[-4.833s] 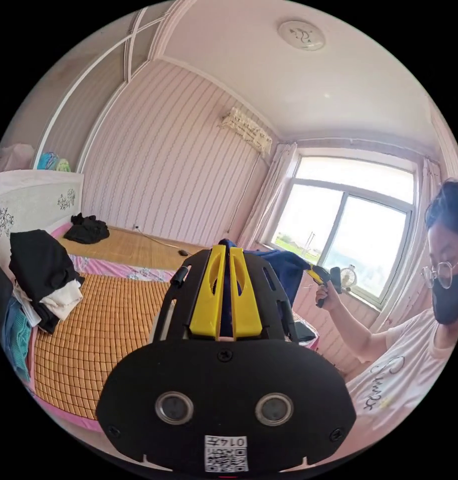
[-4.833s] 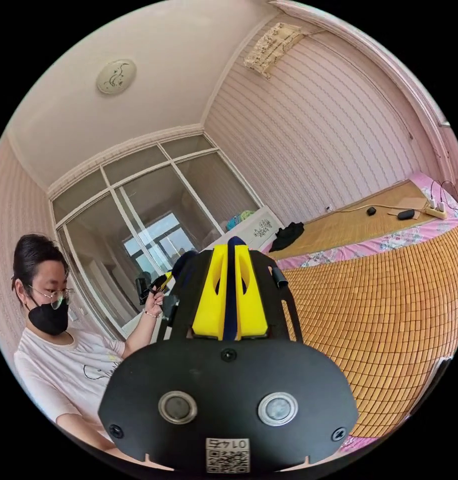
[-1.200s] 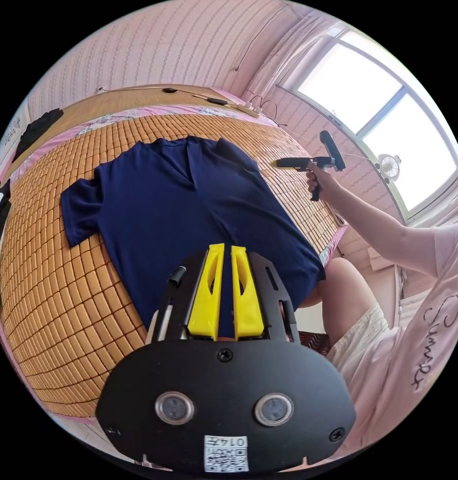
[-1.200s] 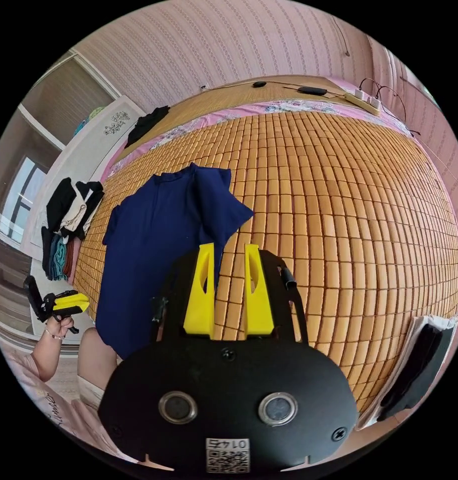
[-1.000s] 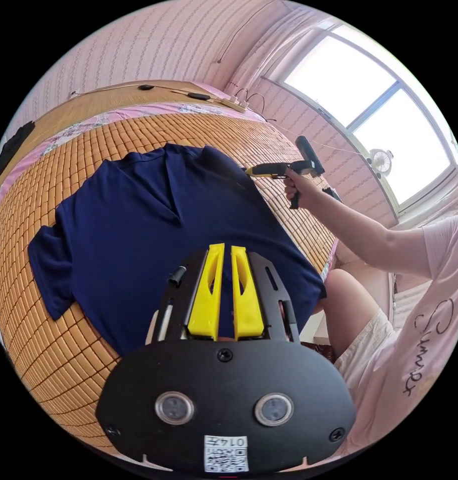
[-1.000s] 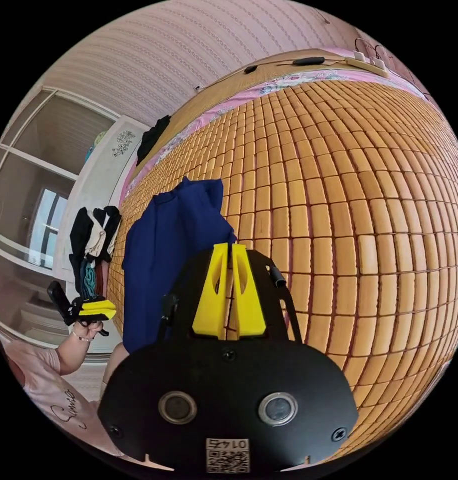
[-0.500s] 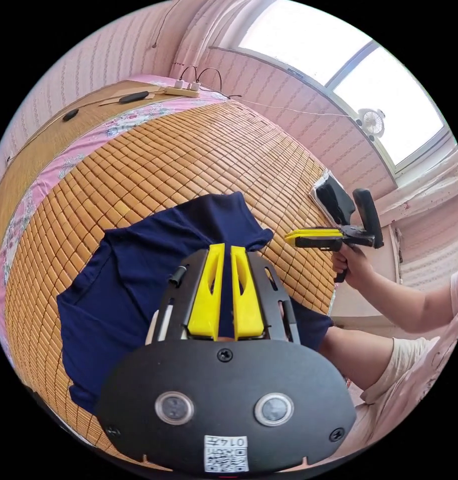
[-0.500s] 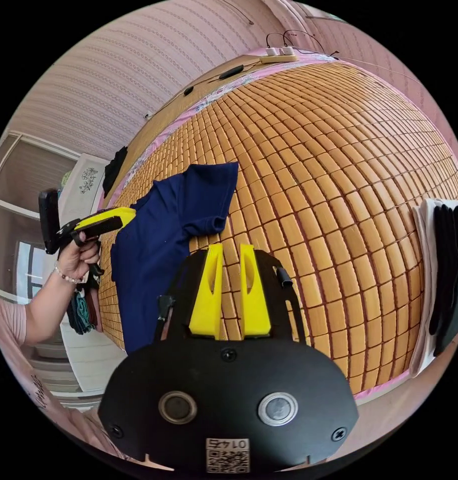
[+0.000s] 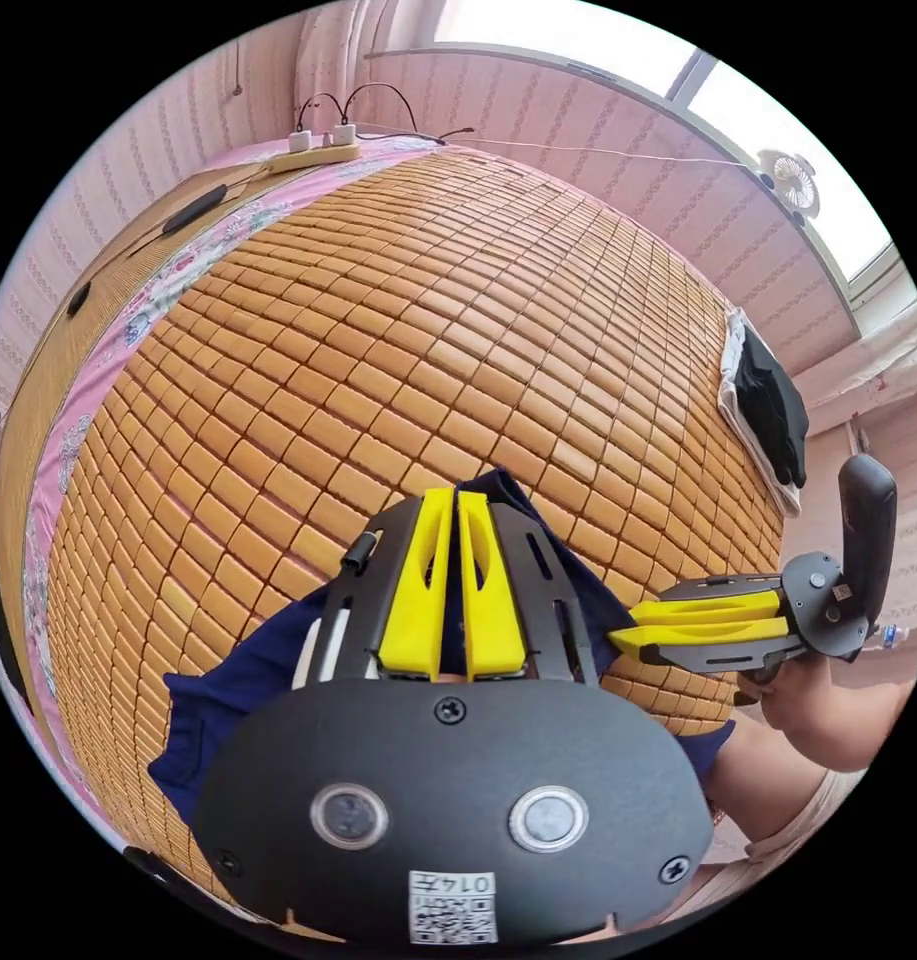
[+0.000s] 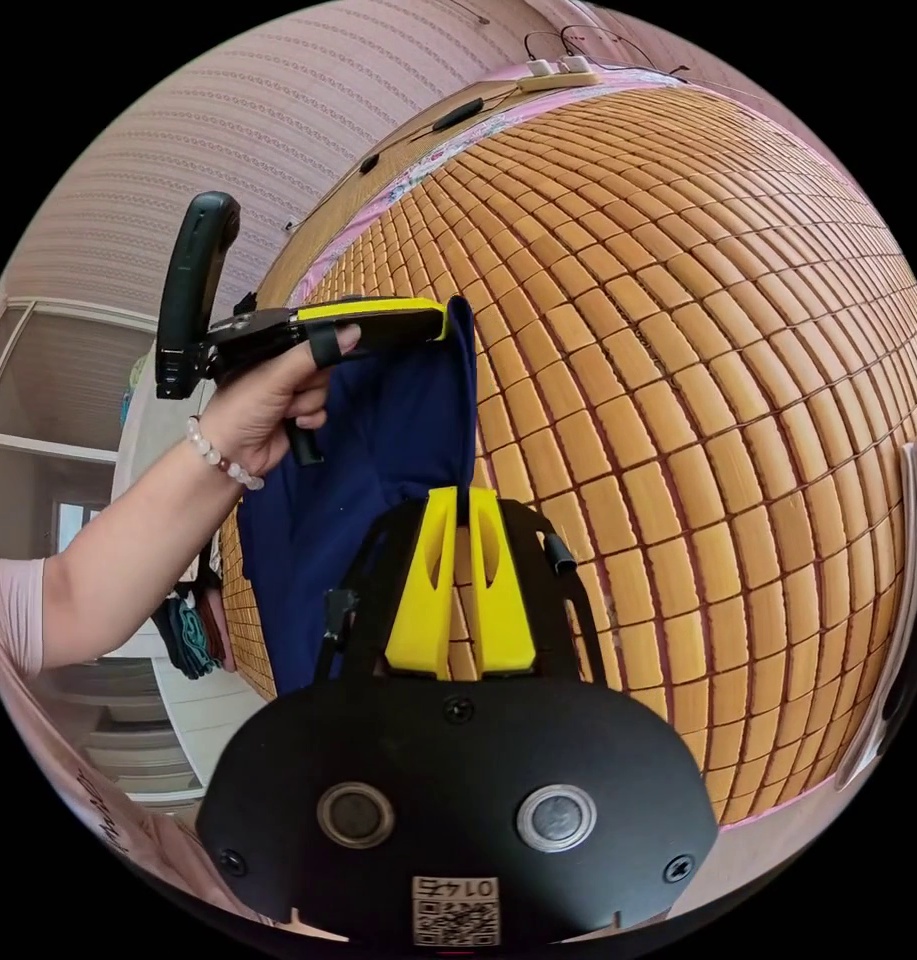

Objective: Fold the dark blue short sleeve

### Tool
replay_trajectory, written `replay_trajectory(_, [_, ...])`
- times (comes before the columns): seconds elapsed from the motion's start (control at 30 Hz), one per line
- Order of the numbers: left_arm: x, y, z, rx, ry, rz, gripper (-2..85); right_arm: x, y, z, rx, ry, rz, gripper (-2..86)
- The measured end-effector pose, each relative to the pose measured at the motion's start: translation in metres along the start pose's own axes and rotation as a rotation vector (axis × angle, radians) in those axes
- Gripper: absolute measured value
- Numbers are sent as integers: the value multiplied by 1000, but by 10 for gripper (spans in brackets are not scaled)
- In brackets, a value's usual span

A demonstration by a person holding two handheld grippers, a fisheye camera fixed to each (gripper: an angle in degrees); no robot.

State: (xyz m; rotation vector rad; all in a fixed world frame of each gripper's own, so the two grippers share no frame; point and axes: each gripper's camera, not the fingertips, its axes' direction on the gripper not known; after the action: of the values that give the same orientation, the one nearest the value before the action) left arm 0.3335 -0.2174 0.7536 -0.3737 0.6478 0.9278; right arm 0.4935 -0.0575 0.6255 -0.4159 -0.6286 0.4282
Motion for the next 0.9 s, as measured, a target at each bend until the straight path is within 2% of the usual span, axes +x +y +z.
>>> replay_trajectory(0.07, [-13,4,-12,25,57,-45,48,-4,-4,8,-14,-11,-6,17])
replay_trajectory(0.23, [-51,68,-94,246,91,-129,59,-20,-7,7,2,84,-2,16])
replay_trajectory(0.33, [-82,155,-139,319,51,-269,55,-40,-7,8,8,132,-36,11])
replay_trajectory(0.4, [-105,246,-165,337,1,-451,50,-64,-8,13,8,145,-98,9])
replay_trajectory(0.6, [-137,464,-203,307,-120,-927,44,-198,-22,91,-115,76,-469,6])
replay_trajectory(0.77, [-148,561,-216,356,-163,-1084,42,-354,-21,213,-295,-78,-790,19])
replay_trajectory(0.9, [-163,600,-216,415,-147,-1126,50,-452,-9,294,-383,-66,-952,43])
